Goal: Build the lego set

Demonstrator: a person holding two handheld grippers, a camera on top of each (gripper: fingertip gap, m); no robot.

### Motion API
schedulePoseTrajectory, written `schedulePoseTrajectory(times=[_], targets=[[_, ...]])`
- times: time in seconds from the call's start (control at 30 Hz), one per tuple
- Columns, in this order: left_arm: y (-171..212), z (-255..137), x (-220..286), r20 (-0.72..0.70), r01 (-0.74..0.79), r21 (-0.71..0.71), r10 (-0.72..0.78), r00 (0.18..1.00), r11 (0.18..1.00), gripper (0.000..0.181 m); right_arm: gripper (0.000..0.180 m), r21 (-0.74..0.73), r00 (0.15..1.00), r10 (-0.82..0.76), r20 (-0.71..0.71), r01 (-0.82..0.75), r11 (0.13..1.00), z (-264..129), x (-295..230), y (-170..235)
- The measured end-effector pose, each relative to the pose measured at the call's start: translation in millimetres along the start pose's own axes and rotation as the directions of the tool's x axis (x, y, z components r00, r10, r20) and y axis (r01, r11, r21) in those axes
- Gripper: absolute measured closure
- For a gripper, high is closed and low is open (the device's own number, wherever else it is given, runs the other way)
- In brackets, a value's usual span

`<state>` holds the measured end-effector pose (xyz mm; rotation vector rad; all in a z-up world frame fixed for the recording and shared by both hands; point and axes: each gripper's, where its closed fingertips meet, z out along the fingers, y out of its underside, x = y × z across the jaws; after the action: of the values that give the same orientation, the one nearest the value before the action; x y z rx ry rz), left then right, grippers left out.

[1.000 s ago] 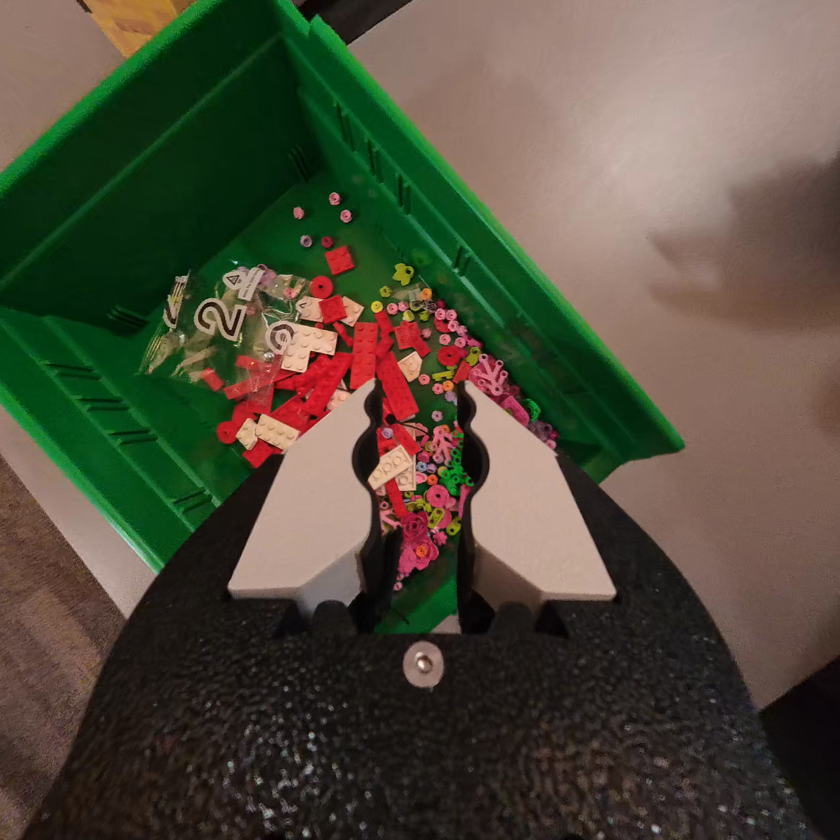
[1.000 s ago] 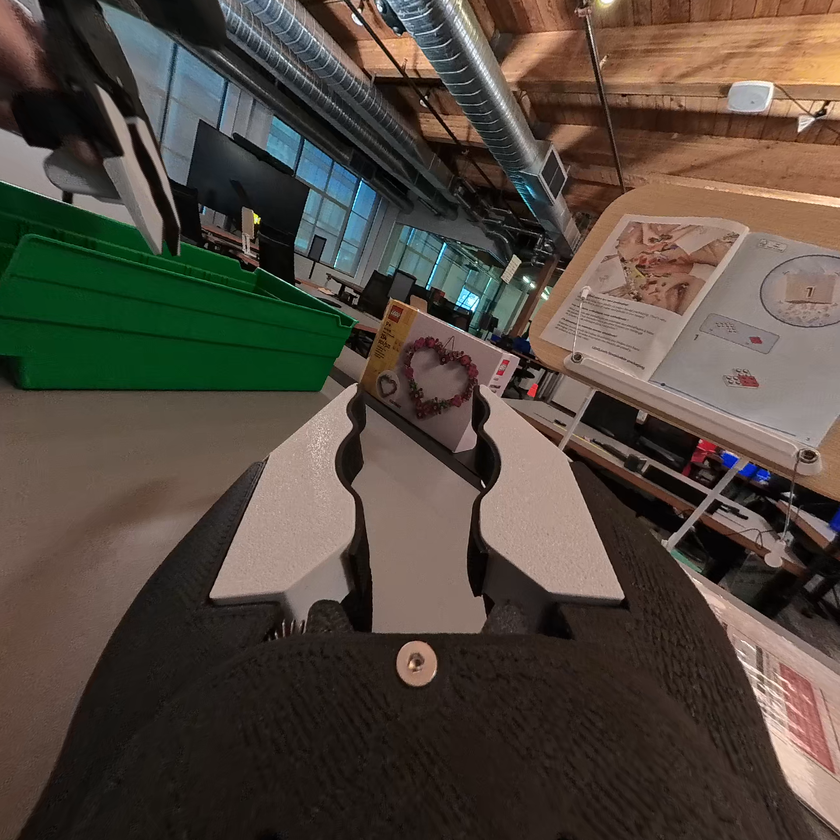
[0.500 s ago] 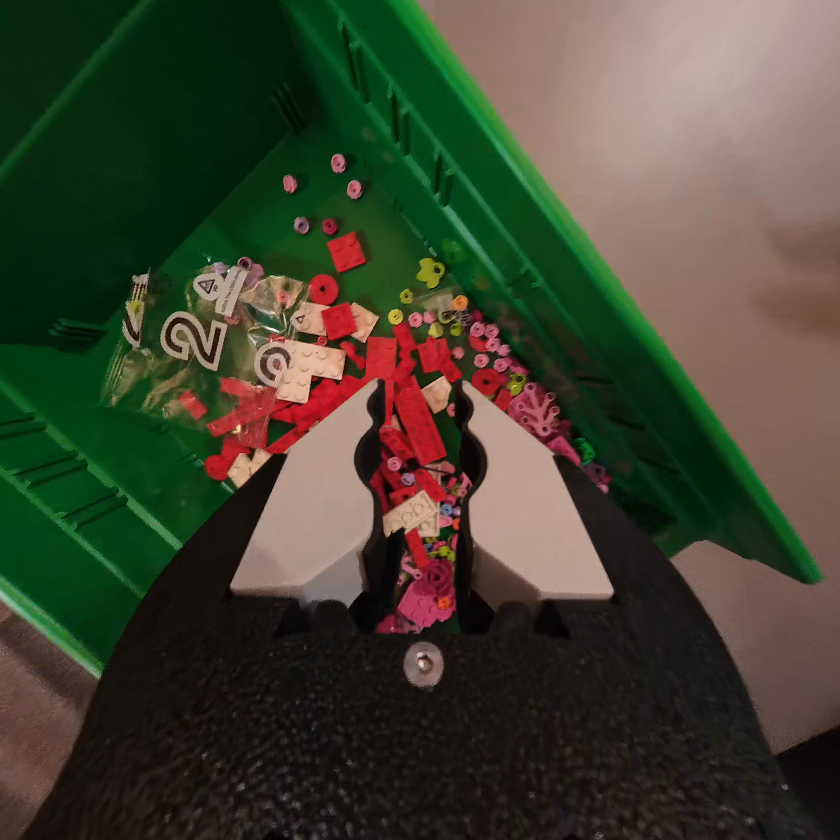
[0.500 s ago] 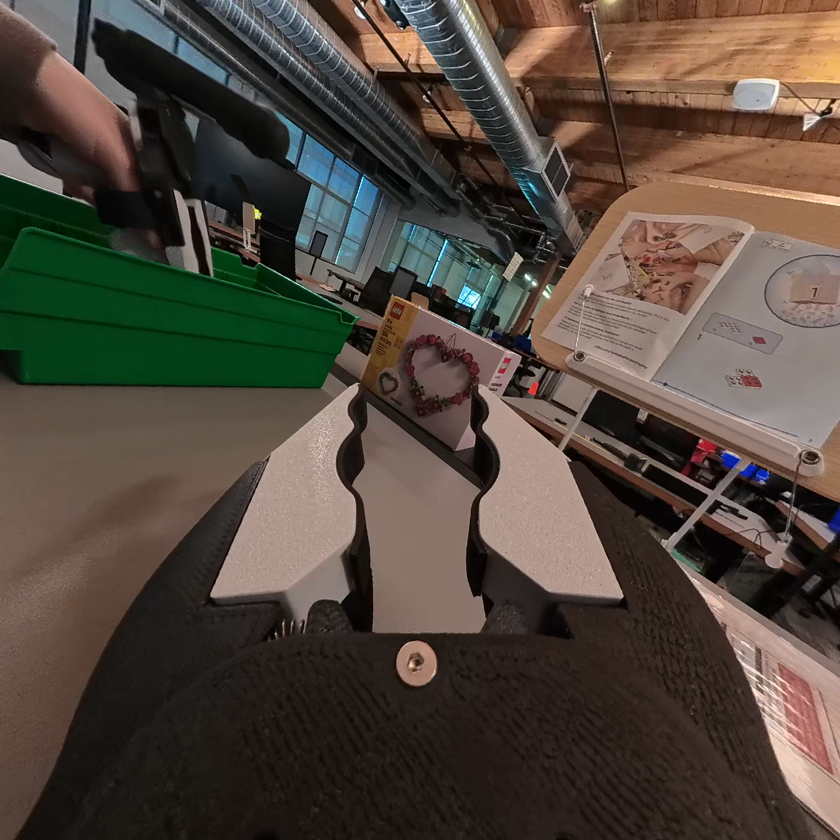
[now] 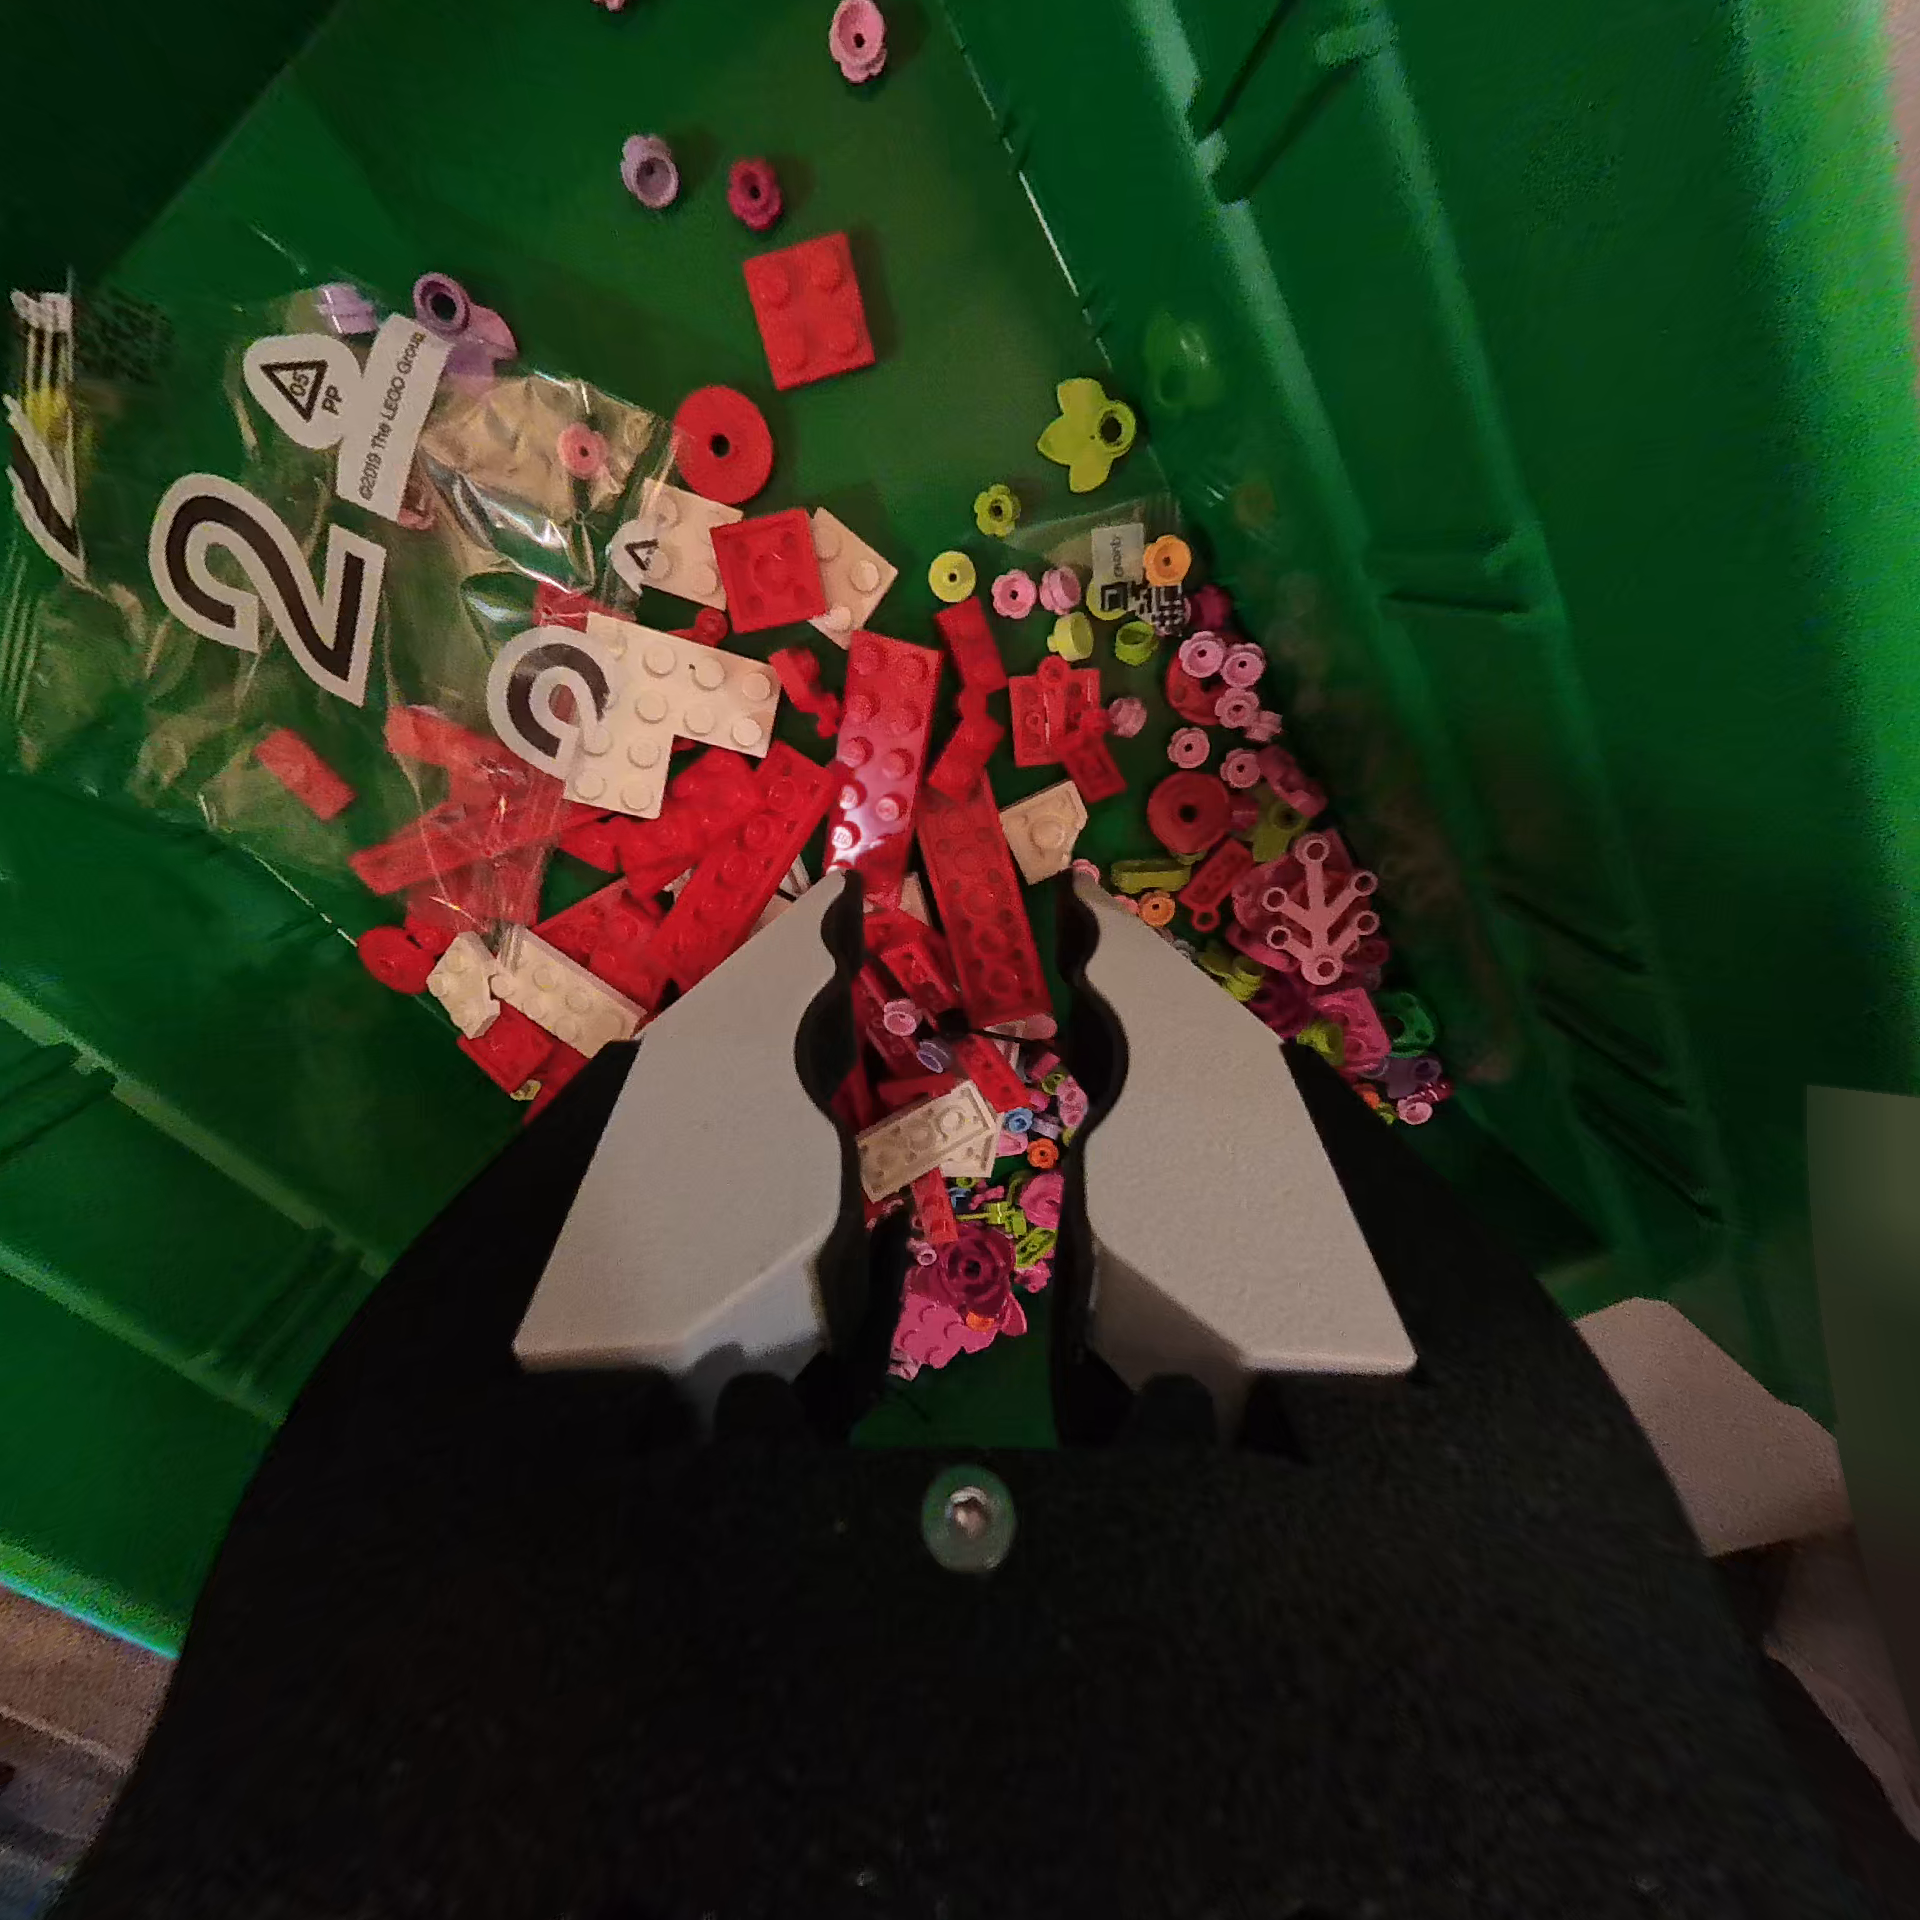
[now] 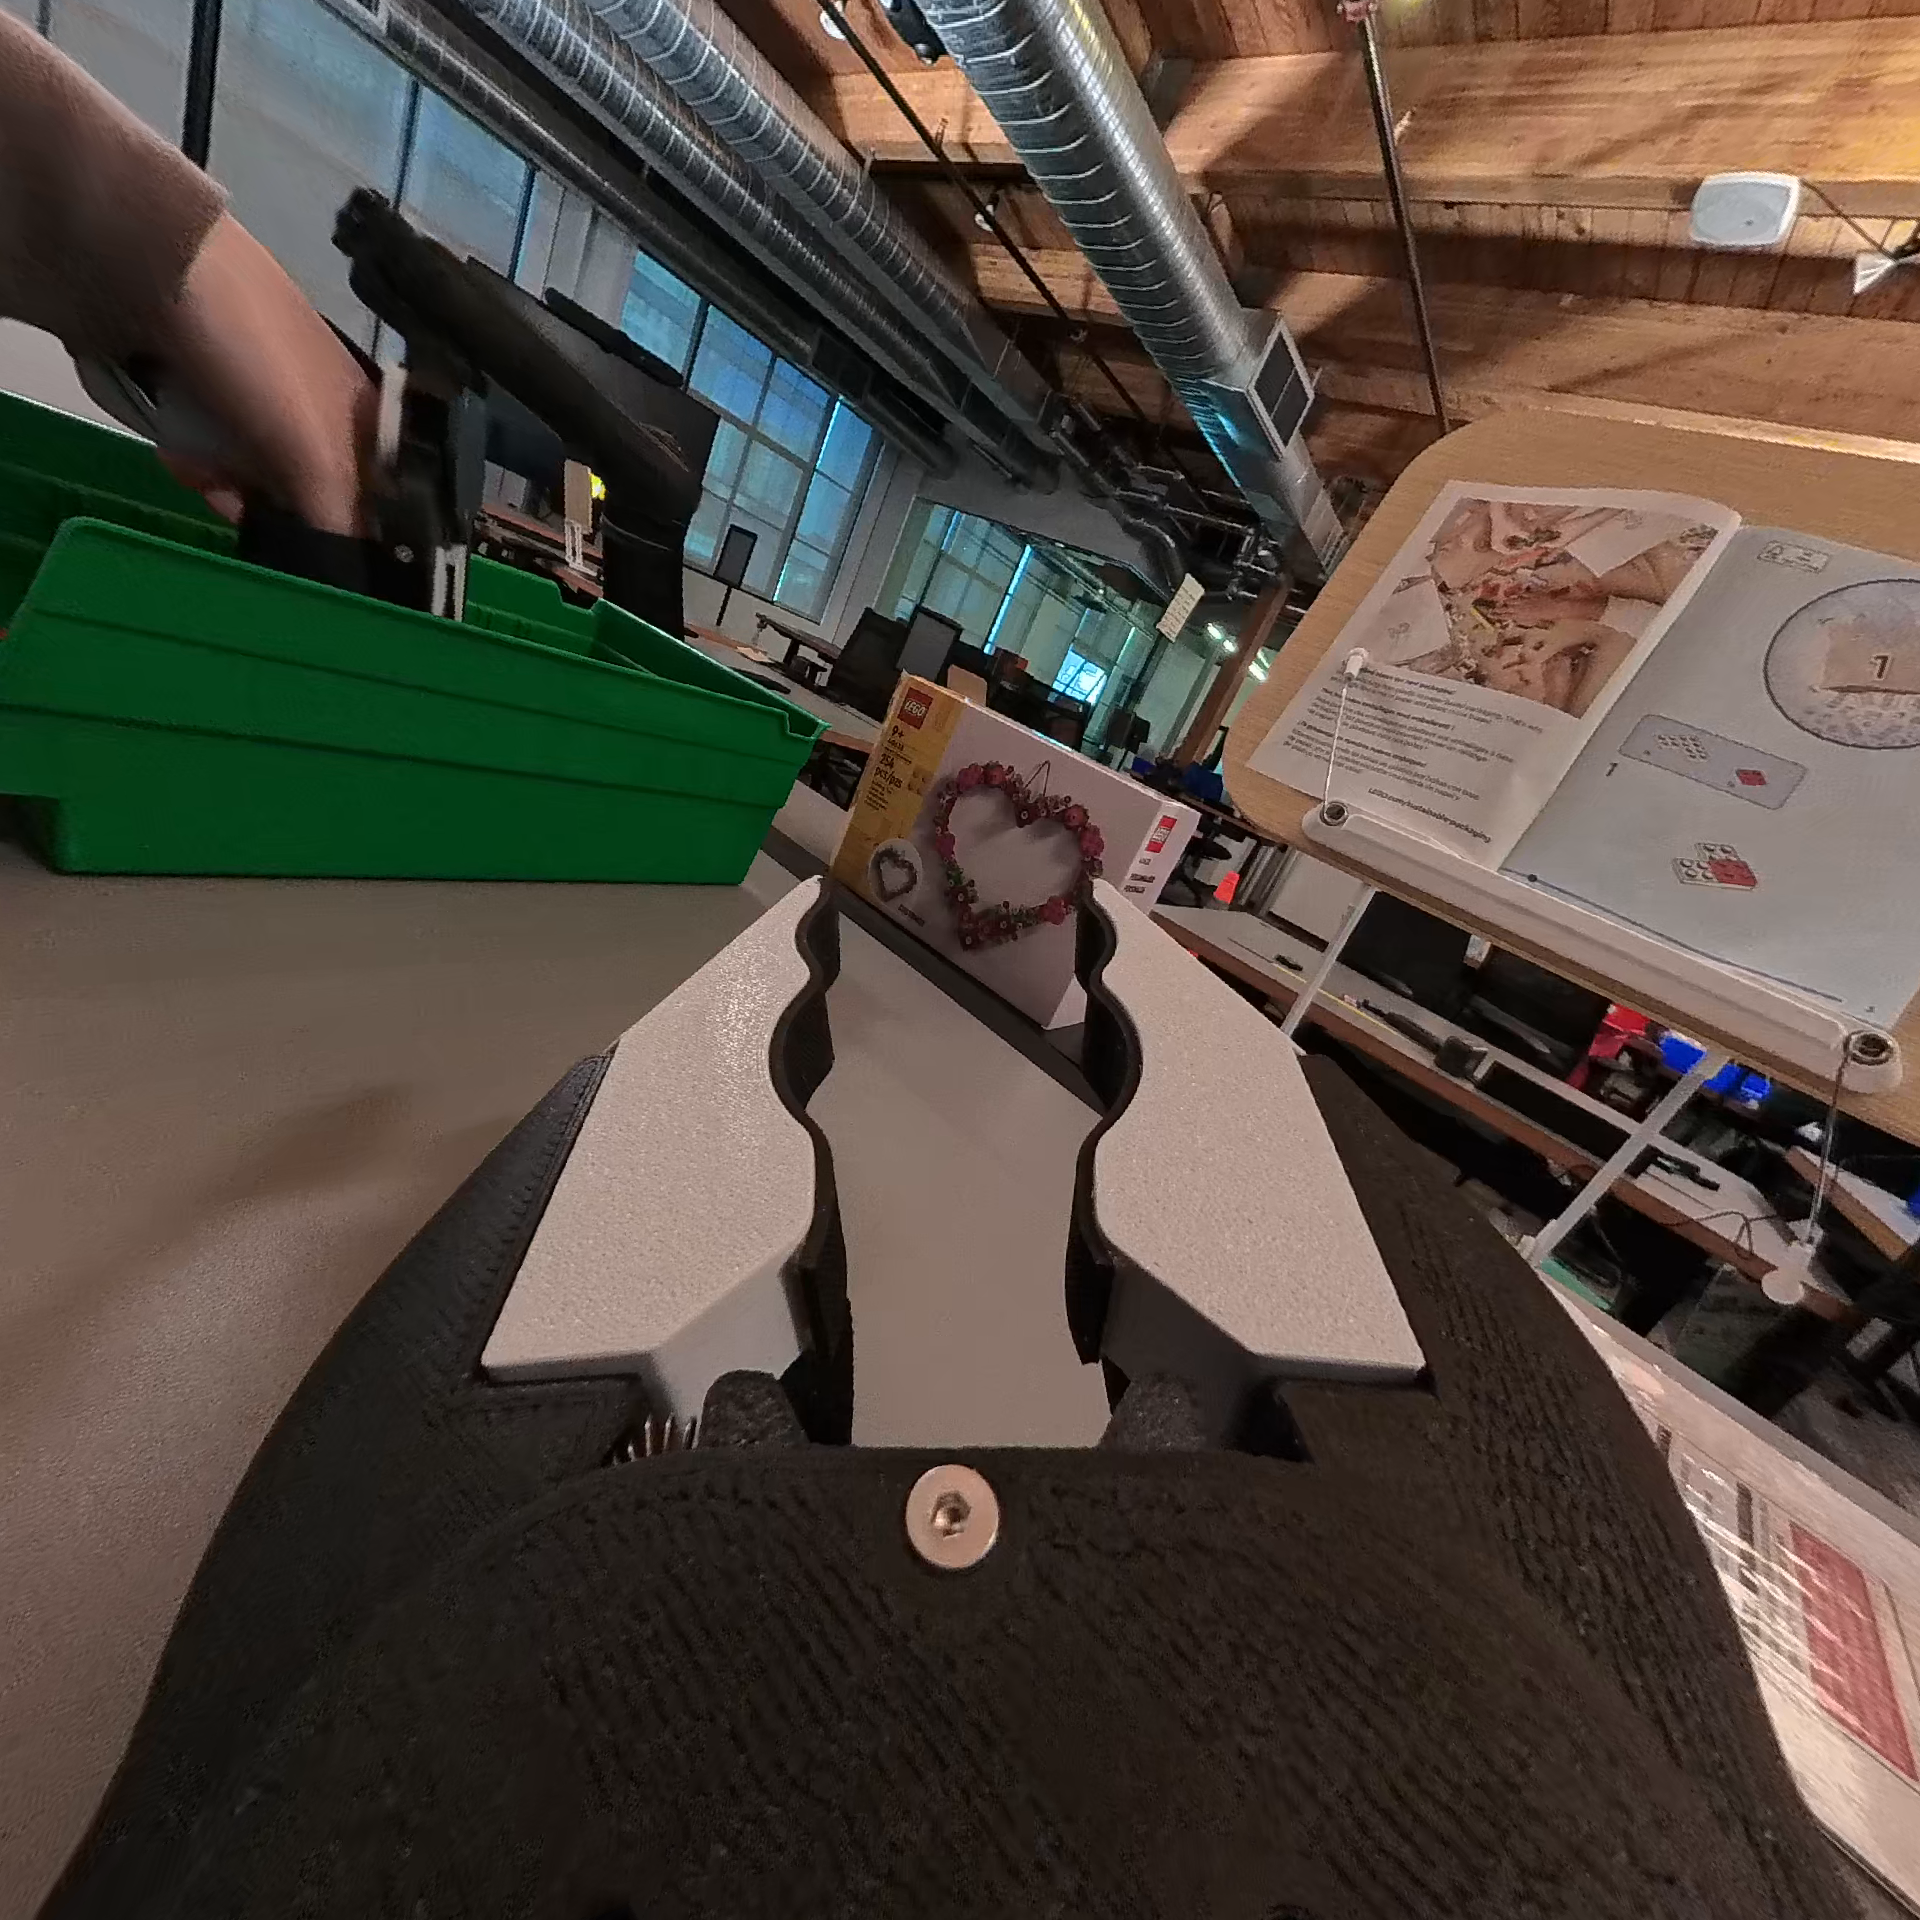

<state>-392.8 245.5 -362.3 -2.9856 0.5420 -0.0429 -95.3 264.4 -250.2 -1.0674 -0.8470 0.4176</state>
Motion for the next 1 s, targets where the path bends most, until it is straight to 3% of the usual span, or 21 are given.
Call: schedulePoseTrajectory(times=[0.3,1.0], targets=[[-3.3,1.9,1.6,-0.075,0.062,0.004,-0.062,0.995,0.998,0.15,0.136,0.005,1.0,0.005,0.003,-0.005,1.0,0.0,-0.2,-0.7],[0.2,4.4,-7.2,0.144,-0.053,-0.081,0.064,0.988,0.995,0.167,0.136,0.015,1.0,0.027,0.011,-0.027,1.0,-0.5,-0.3,-2.2]])
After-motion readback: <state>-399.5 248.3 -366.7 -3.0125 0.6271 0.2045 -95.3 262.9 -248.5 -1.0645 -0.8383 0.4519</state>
